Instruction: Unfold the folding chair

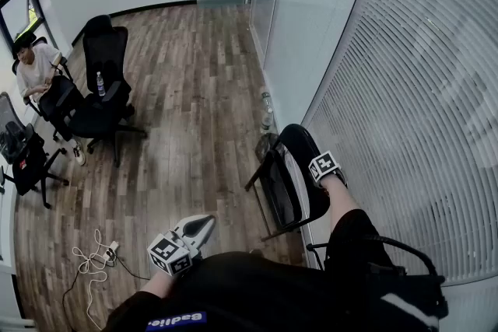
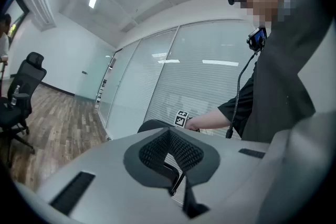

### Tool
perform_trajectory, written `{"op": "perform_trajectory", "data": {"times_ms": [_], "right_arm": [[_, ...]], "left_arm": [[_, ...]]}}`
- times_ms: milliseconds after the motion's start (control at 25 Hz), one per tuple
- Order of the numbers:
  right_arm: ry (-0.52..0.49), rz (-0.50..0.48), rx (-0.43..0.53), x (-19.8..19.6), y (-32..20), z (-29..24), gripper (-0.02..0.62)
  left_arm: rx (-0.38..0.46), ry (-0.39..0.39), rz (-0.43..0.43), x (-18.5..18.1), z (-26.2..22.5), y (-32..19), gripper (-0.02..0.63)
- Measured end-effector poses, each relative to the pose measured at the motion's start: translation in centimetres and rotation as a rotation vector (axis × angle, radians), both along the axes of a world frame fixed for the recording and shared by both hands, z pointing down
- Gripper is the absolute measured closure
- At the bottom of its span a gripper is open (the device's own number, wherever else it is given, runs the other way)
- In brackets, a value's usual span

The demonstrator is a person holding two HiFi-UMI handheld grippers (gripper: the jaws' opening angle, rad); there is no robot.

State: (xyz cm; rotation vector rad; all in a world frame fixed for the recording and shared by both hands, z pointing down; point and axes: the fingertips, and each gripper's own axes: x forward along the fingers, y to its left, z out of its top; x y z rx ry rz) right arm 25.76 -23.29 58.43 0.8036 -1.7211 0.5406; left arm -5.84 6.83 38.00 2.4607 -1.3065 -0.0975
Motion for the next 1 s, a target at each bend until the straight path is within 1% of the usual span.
{"op": "perform_trajectory", "data": {"times_ms": [560,1000], "right_arm": [[-0.006,-0.003,0.000,0.0,0.0,0.0,0.480],[-0.009,-0.004,0.001,0.0,0.1,0.3,0.480]], "left_arm": [[-0.008,0.004,-0.005,-0.1,0.3,0.0,0.600],[-0.015,0.007,0.009,0.4,1.0,-0.6,0.600]]}}
